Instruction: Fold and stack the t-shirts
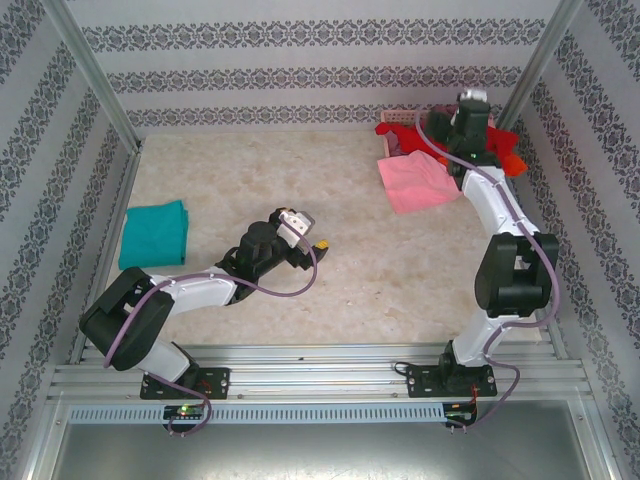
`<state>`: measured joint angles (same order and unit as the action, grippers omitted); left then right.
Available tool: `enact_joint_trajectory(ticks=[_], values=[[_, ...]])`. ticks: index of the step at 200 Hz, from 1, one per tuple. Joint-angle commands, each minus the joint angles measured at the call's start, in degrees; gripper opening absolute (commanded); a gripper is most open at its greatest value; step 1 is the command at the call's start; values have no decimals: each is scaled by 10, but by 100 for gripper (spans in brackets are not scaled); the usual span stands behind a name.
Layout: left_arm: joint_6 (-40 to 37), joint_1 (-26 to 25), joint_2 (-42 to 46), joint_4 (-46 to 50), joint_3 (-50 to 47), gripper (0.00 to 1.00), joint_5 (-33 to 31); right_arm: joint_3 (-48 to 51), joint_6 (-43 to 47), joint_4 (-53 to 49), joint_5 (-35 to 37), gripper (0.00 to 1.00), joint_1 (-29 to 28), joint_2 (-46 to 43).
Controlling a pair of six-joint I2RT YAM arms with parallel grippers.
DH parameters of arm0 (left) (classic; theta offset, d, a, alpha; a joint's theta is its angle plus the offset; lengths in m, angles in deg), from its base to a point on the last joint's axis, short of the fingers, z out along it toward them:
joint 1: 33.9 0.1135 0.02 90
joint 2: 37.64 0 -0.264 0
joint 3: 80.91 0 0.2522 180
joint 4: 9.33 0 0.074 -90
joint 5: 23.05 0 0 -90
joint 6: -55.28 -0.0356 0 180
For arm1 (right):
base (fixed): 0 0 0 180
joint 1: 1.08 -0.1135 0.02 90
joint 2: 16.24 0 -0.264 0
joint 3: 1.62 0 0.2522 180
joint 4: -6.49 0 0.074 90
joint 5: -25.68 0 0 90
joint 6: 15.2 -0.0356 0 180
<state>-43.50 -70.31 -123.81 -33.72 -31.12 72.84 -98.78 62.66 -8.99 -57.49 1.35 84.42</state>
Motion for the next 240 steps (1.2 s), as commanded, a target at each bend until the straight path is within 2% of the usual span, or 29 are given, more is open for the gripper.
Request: enact_joint_trajectory(ticks=[1, 23, 43, 107, 121, 129, 131, 146, 158, 183, 205, 213, 219, 221, 222, 227, 232, 236, 239, 240], values=[[-2, -8, -4, -17, 12, 100, 15, 53, -30, -7, -34, 83, 38, 0], [-2, -8, -11, -13, 20, 100, 21, 70, -61, -9, -103, 81, 70, 36], [-2, -8, -15, -14, 24, 100, 20, 47, -77, -22, -151, 78, 86, 82], [1, -8, -9, -11, 19, 100, 13, -45, -76, -94, -158, 71, 99, 177], [0, -8, -9, -11, 18, 100, 12, -51, -83, -93, -174, 61, 103, 186], [0, -8, -9, -11, 19, 100, 13, -53, -89, -92, -187, 49, 105, 188], [0, -8, -8, -11, 19, 100, 13, -52, -91, -91, -191, 43, 106, 187], [0, -8, -8, -10, 21, 100, 14, -43, -97, -83, -201, 22, 106, 177], [-1, -8, -8, -10, 21, 100, 14, -31, -103, -77, -200, 10, 106, 161], [-1, -8, -11, -10, 24, 100, 17, -7, -105, -73, -192, 1, 107, 121], [-2, -8, -14, -12, 26, 100, 23, 3, -100, -74, -183, 0, 106, 89], [-1, -8, -16, -14, 27, 100, 25, 4, -97, -74, -182, 6, 107, 83], [-2, -8, -17, -16, 27, 100, 26, 2, -95, -75, -182, 17, 107, 82], [-1, -8, -18, -16, 27, 100, 26, 2, -95, -75, -182, 17, 107, 82], [-1, -8, -18, -17, 27, 100, 26, 2, -93, -77, -180, 24, 107, 82], [-1, -8, -20, -19, 27, 100, 27, 0, -92, -78, -179, 25, 106, 83], [0, -8, -21, -21, 27, 100, 27, -2, -90, -80, -179, 19, 106, 87], [0, -8, -21, -23, 27, 100, 29, -4, -89, -85, -178, 10, 107, 89], [0, -8, -22, -23, 27, 100, 29, -5, -90, -87, -178, 0, 107, 91], [0, -8, -22, -23, 27, 100, 29, -5, -90, -87, -178, 0, 107, 91]])
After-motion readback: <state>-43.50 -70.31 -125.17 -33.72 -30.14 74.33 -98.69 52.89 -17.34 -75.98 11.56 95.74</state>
